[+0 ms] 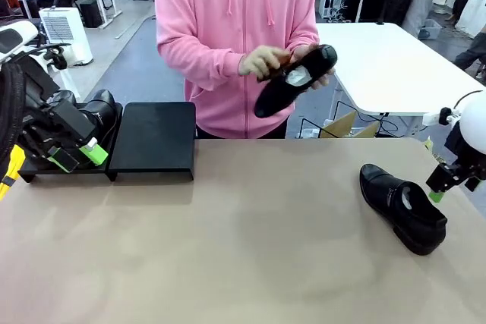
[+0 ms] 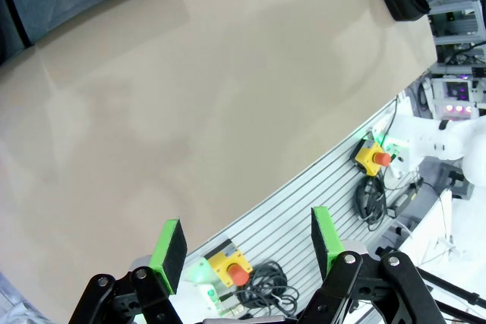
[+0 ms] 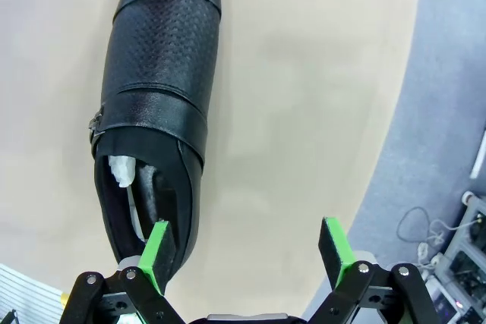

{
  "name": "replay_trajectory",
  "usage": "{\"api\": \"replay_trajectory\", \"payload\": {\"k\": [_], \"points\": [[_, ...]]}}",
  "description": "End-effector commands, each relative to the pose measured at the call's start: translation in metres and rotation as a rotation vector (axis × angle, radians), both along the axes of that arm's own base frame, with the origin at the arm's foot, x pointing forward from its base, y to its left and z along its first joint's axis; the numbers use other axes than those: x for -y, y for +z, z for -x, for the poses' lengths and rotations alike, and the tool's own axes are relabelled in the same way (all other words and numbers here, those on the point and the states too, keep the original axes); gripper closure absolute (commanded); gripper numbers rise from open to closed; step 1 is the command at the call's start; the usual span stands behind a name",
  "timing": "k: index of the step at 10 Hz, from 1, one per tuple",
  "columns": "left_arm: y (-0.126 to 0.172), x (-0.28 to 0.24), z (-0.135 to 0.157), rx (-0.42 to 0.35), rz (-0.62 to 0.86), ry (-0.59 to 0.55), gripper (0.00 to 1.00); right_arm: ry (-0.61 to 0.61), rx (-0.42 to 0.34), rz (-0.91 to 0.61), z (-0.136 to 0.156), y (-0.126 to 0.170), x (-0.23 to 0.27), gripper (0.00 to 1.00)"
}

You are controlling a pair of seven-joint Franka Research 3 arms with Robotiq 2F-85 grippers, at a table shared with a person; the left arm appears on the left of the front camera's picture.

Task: Organize the shoes by placing them on the stand.
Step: Pick up one Shoe and place it in the middle of the table.

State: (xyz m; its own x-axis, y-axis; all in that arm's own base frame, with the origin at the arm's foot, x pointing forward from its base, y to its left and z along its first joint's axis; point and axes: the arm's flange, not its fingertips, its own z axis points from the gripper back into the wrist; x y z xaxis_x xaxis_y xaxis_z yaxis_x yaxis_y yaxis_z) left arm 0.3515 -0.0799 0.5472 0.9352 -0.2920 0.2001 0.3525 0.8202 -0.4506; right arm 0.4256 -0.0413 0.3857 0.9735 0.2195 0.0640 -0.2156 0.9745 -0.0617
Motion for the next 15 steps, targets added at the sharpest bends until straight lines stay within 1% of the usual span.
{"api": "replay_trajectory", "payload": {"k": [1, 4, 7, 8, 12, 13, 15], "points": [[-0.001, -0.001, 0.001, 0.007, 0.029, -0.014, 0.15, -0.005, -0.03, -0.031, -0.015, -0.017, -0.004, 0.0], [-0.001, -0.001, 0.001, 0.007, 0.029, -0.014, 0.15, 0.001, -0.022, -0.054, -0.018, -0.027, -0.004, 0.0], [-0.001, -0.001, 0.001, 0.007, 0.029, -0.014, 0.15, -0.005, -0.031, -0.049, -0.021, -0.04, -0.006, 0.0], [-0.001, -0.001, 0.001, 0.007, 0.029, -0.014, 0.15, -0.004, -0.023, -0.04, -0.022, -0.043, -0.008, 0.09], [-0.001, -0.001, 0.001, 0.007, 0.029, -0.014, 0.15, 0.006, -0.023, -0.02, -0.025, -0.043, -0.011, 0.89], [-0.001, -0.001, 0.001, 0.007, 0.029, -0.014, 0.15, 0.009, -0.023, -0.018, -0.025, -0.043, -0.011, 1.0], [-0.001, -0.001, 0.001, 0.007, 0.029, -0.014, 0.15, 0.011, -0.031, -0.026, -0.026, -0.044, -0.014, 1.0]]}}
